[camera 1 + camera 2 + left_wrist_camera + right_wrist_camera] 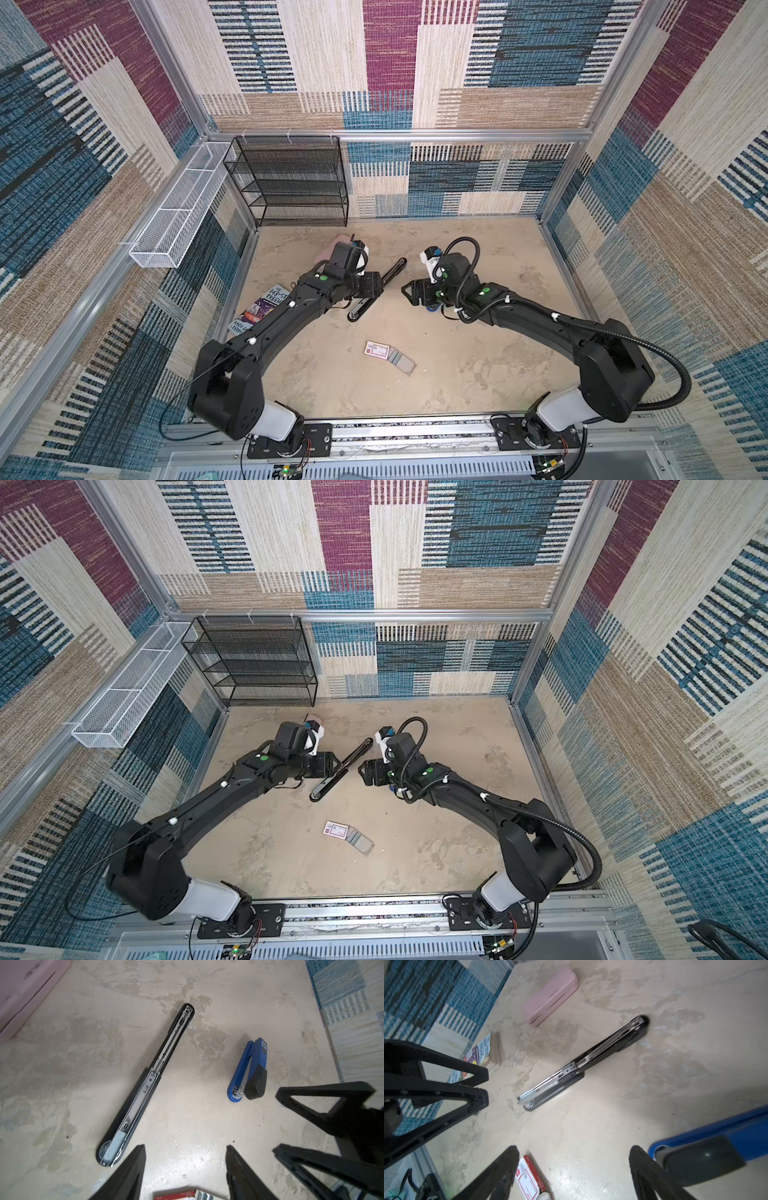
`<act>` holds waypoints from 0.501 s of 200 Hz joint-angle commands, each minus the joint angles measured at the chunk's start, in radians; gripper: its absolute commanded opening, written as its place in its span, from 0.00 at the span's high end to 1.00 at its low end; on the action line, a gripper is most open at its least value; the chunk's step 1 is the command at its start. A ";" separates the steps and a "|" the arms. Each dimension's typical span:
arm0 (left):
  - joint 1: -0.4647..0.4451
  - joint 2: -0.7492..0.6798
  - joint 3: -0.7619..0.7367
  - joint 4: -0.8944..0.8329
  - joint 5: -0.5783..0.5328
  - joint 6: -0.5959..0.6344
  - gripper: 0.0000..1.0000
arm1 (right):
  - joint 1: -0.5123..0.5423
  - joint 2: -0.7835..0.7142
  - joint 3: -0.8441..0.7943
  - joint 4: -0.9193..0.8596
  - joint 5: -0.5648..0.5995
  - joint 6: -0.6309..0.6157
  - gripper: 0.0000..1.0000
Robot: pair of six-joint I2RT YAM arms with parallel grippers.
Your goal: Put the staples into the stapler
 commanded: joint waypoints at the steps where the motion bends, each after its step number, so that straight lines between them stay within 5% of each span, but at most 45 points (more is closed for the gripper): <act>1: 0.002 0.122 0.107 -0.024 0.022 0.152 0.35 | -0.038 -0.032 -0.014 0.069 -0.058 0.017 0.12; 45: 0.002 0.442 0.402 -0.168 -0.003 0.291 0.35 | -0.097 -0.042 -0.025 0.097 -0.088 0.028 0.11; 100: 0.002 0.659 0.589 -0.245 -0.069 0.388 0.36 | -0.126 -0.045 -0.067 0.124 -0.096 0.049 0.11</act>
